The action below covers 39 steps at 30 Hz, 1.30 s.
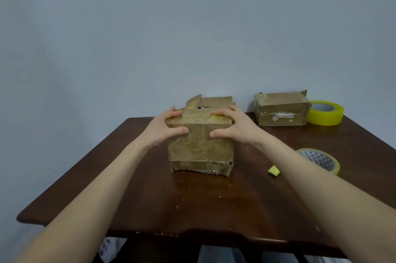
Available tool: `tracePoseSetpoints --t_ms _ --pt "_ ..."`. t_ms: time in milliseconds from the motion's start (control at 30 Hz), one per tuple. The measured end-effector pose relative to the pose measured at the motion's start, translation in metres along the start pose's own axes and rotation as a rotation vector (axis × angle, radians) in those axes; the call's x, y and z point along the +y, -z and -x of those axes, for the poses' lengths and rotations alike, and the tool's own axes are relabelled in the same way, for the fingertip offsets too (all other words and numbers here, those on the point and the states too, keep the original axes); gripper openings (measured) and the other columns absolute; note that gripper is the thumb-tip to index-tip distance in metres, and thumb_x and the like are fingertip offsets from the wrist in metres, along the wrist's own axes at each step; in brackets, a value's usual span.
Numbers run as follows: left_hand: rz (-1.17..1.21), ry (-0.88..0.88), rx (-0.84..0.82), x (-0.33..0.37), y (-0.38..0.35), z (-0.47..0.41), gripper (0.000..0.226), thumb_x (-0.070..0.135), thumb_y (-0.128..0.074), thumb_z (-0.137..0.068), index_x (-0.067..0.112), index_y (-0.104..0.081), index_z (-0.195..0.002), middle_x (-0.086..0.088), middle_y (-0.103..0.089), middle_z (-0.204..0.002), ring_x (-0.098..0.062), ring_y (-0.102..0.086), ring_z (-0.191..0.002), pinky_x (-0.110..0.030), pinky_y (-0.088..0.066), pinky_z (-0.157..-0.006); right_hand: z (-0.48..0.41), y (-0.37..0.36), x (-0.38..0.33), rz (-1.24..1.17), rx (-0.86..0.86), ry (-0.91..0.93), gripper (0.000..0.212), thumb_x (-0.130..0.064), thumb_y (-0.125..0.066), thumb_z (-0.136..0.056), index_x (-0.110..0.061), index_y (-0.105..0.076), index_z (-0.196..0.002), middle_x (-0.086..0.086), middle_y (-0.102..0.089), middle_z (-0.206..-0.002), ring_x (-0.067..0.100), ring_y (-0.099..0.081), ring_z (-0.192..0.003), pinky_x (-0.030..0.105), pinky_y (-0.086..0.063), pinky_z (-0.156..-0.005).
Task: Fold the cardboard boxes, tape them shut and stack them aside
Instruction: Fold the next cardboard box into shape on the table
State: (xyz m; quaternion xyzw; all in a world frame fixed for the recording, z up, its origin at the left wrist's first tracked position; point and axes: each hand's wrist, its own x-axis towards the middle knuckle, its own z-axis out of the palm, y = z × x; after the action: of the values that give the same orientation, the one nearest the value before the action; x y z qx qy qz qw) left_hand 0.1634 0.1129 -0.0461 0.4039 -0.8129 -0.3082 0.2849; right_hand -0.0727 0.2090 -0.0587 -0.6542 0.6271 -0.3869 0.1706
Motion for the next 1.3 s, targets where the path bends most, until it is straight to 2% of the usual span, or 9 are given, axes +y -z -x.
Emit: tracePoseSetpoints --t_ms 267,400,500,567,733,800,900,1167,1300 --pt "-0.241 0.002 0.019 0.002 0.005 -0.008 0.086 0.042 -0.082 -0.068 0.022 -0.043 -0.142 0.002 -0.023 -0.157 -0.014 -0.025 -0.143 -0.034 -0.024 -0.117 -0.013 -0.014 -0.004 -0.007 -0.009 -0.016 0.066 -0.046 -0.081 -0.068 -0.042 -0.052 -0.127 0.004 -0.024 -0.148 0.023 -0.024 -0.139 0.037 -0.029 -0.109" --pt "-0.280 -0.072 0.069 0.022 0.005 -0.004 0.069 0.044 -0.080 -0.069 0.023 -0.056 -0.131 0.006 -0.048 -0.140 -0.012 -0.039 -0.135 -0.021 -0.031 -0.102 -0.015 0.006 -0.008 -0.037 -0.050 -0.002 0.060 -0.044 -0.082 -0.067 -0.043 -0.057 -0.122 -0.001 -0.038 -0.134 0.017 -0.037 -0.128 0.030 -0.035 -0.102" --pt "-0.528 -0.199 -0.028 0.040 -0.005 -0.002 0.072 0.057 -0.068 -0.076 0.032 -0.044 -0.139 0.007 -0.030 -0.154 -0.011 -0.019 -0.145 -0.032 -0.024 -0.114 -0.013 0.023 -0.003 -0.049 -0.125 0.023 0.059 -0.043 -0.083 -0.066 -0.041 -0.060 -0.120 -0.011 -0.049 -0.122 0.012 -0.044 -0.121 0.024 -0.039 -0.096" --pt "-0.678 -0.219 -0.091 0.043 -0.014 -0.002 0.072 0.063 -0.054 -0.082 0.037 -0.031 -0.146 0.008 -0.020 -0.157 -0.012 -0.016 -0.146 -0.036 -0.020 -0.116 -0.010 0.024 0.001 -0.015 -0.145 -0.003 0.068 -0.053 -0.083 -0.059 -0.045 -0.058 -0.121 -0.007 -0.046 -0.130 0.016 -0.041 -0.128 0.030 -0.038 -0.103" --pt "-0.795 -0.232 -0.131 0.038 -0.014 -0.003 0.070 0.066 -0.042 -0.086 0.040 -0.019 -0.148 0.009 -0.013 -0.159 -0.010 -0.011 -0.146 -0.031 -0.013 -0.117 -0.003 0.019 -0.014 0.374 -0.072 0.070 0.086 -0.057 -0.070 -0.075 -0.039 -0.029 -0.147 -0.002 -0.006 -0.161 0.019 -0.009 -0.147 0.043 -0.021 -0.117" --pt "-0.800 -0.240 -0.145 0.037 -0.013 -0.004 0.070 0.065 -0.042 -0.087 0.041 -0.017 -0.148 0.009 -0.013 -0.159 -0.010 -0.011 -0.146 -0.031 -0.014 -0.117 -0.003 0.014 -0.024 0.626 -0.084 0.185 0.074 -0.061 -0.053 -0.086 -0.030 -0.028 -0.149 -0.003 -0.014 -0.161 0.017 -0.007 -0.148 0.041 -0.017 -0.119" --pt "-0.799 -0.258 -0.158 0.036 -0.011 -0.006 0.066 0.063 -0.042 -0.088 0.043 -0.021 -0.147 0.008 -0.014 -0.159 -0.010 -0.012 -0.146 -0.031 -0.016 -0.116 -0.003 0.008 -0.031 0.739 -0.142 0.189 0.062 -0.057 -0.038 -0.095 -0.024 -0.035 -0.147 -0.006 -0.025 -0.157 0.013 -0.013 -0.147 0.036 -0.017 -0.117" --pt "-0.851 -0.201 -0.170 0.044 -0.013 -0.007 0.069 0.066 -0.040 -0.088 0.038 -0.022 -0.149 0.005 -0.015 -0.159 -0.016 -0.019 -0.145 -0.036 -0.023 -0.113 -0.005 0.016 -0.044 0.828 -0.252 0.140 0.060 -0.055 -0.036 -0.097 -0.021 -0.038 -0.145 -0.005 -0.026 -0.157 0.015 -0.018 -0.146 0.038 -0.022 -0.116" --pt "-0.845 -0.203 -0.159 0.044 -0.016 -0.008 0.068 0.065 -0.041 -0.088 0.038 -0.024 -0.148 0.007 -0.017 -0.159 -0.016 -0.023 -0.144 -0.037 -0.025 -0.112 -0.009 0.013 -0.042 0.833 -0.236 0.129 0.058 -0.057 -0.036 -0.096 -0.019 -0.045 -0.139 -0.002 -0.037 -0.152 0.019 -0.032 -0.140 0.042 -0.030 -0.112"
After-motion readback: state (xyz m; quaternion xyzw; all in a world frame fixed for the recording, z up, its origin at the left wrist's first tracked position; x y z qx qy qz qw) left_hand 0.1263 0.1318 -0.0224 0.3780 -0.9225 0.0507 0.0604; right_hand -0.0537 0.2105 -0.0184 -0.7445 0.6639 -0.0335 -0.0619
